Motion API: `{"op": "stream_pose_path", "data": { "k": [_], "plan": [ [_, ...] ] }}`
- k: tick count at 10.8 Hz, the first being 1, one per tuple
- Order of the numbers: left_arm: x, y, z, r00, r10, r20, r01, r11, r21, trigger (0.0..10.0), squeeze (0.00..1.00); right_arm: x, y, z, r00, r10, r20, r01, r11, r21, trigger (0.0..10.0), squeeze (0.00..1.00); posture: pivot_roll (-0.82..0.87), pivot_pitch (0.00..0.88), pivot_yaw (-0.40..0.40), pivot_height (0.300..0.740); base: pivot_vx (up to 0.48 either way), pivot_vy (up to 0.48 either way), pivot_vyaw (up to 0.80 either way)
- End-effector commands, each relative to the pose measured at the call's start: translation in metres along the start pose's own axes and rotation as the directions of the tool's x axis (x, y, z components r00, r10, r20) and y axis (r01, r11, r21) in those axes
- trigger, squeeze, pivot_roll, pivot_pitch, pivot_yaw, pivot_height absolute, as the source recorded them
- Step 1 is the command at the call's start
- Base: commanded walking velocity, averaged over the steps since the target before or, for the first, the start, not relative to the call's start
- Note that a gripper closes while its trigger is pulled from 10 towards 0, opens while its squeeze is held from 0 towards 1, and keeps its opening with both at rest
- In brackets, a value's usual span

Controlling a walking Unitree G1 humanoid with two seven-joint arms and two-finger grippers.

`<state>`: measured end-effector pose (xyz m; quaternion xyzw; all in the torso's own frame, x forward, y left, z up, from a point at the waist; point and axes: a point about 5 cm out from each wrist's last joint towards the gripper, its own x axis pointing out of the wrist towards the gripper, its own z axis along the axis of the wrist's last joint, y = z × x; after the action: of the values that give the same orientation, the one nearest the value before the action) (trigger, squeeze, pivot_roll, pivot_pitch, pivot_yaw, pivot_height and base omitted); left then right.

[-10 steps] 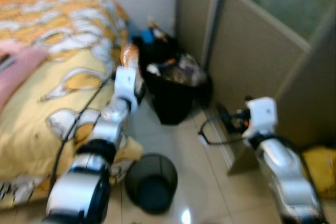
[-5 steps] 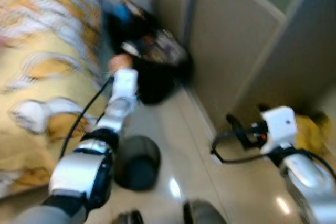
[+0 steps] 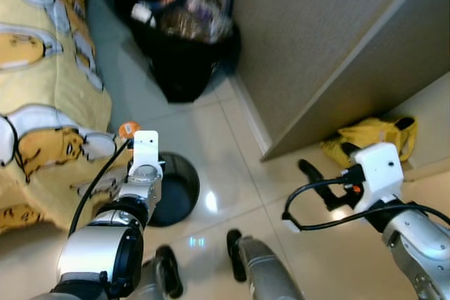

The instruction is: Clean up the room

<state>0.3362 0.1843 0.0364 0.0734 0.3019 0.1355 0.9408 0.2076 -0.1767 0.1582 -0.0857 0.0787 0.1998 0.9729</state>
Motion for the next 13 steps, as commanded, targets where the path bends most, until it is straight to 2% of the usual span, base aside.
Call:
{"op": "stream_pose_path", "data": {
  "k": [1,2,3,4,7,9,10,11,12,13],
  "plan": [
    [-0.002,-0.004,-0.017,0.998,0.009,-0.063,-0.008,1.000,0.023,10.0,0.00,-0.005,0.006,-0.003,0.999,0.040,-0.032,-0.039,0.999,0.020,10.0,0.00,-0.60,0.399,-0.096,0.740,0.000,0.000,0.00],
    [-0.003,-0.006,-0.025,0.994,0.013,-0.104,-0.010,1.000,0.030,10.0,0.64,-0.007,0.013,-0.006,0.996,0.069,-0.052,-0.067,0.997,0.036,10.0,0.00,-0.60,0.399,-0.099,0.740,0.000,0.000,0.00],
    [-0.004,-0.006,-0.027,0.993,0.016,-0.115,-0.011,0.999,0.041,10.0,1.00,-0.008,0.015,-0.007,0.995,0.072,-0.062,-0.070,0.997,0.041,10.0,0.00,-0.60,0.399,-0.101,0.740,0.000,0.000,0.00],
    [-0.004,-0.006,-0.027,0.992,0.023,-0.123,-0.018,0.999,0.046,10.0,1.00,-0.009,0.016,-0.007,0.995,0.074,-0.072,-0.071,0.996,0.047,10.0,0.00,-0.60,0.397,-0.102,0.740,0.000,0.000,0.00],
    [-0.001,0.006,-0.014,0.996,0.080,-0.050,-0.074,0.991,0.110,10.0,1.00,-0.006,0.016,-0.005,0.994,0.083,-0.073,-0.078,0.995,0.067,10.0,0.00,-0.58,0.384,-0.094,0.740,0.000,0.000,0.00],
    [0.000,0.003,0.009,0.998,0.036,0.048,-0.044,0.984,0.170,10.0,1.00,0.001,0.016,-0.008,0.994,0.086,-0.072,-0.081,0.994,0.071,10.0,0.00,-0.55,0.357,-0.077,0.740,0.000,0.000,0.00],
    [-0.002,-0.008,0.028,0.992,-0.042,0.122,0.020,0.985,0.173,10.0,0.00,0.009,0.014,-0.004,0.997,0.067,-0.039,-0.063,0.994,0.086,10.0,0.00,-0.52,0.320,-0.059,0.740,0.000,0.000,0.00],
    [-0.006,-0.021,0.044,0.964,-0.164,0.209,0.145,0.984,0.103,10.0,0.00,0.022,0.011,-0.004,0.999,0.031,-0.019,-0.029,0.992,0.123,10.0,0.00,-0.47,0.269,-0.038,0.740,0.000,0.000,0.00],
    [-0.010,-0.027,0.051,0.922,-0.259,0.289,0.229,0.964,0.133,10.0,0.00,0.033,0.006,-0.006,1.000,-0.008,-0.006,0.009,0.991,0.133,10.0,0.00,-0.42,0.227,-0.028,0.740,0.000,0.000,0.00],
    [-0.014,-0.018,0.059,0.877,-0.266,0.401,0.194,0.958,0.211,10.0,0.00,0.044,0.001,-0.010,0.999,-0.045,0.011,0.043,0.990,0.137,10.0,0.00,-0.36,0.162,-0.012,0.740,0.000,0.000,0.00]
  ]
}}
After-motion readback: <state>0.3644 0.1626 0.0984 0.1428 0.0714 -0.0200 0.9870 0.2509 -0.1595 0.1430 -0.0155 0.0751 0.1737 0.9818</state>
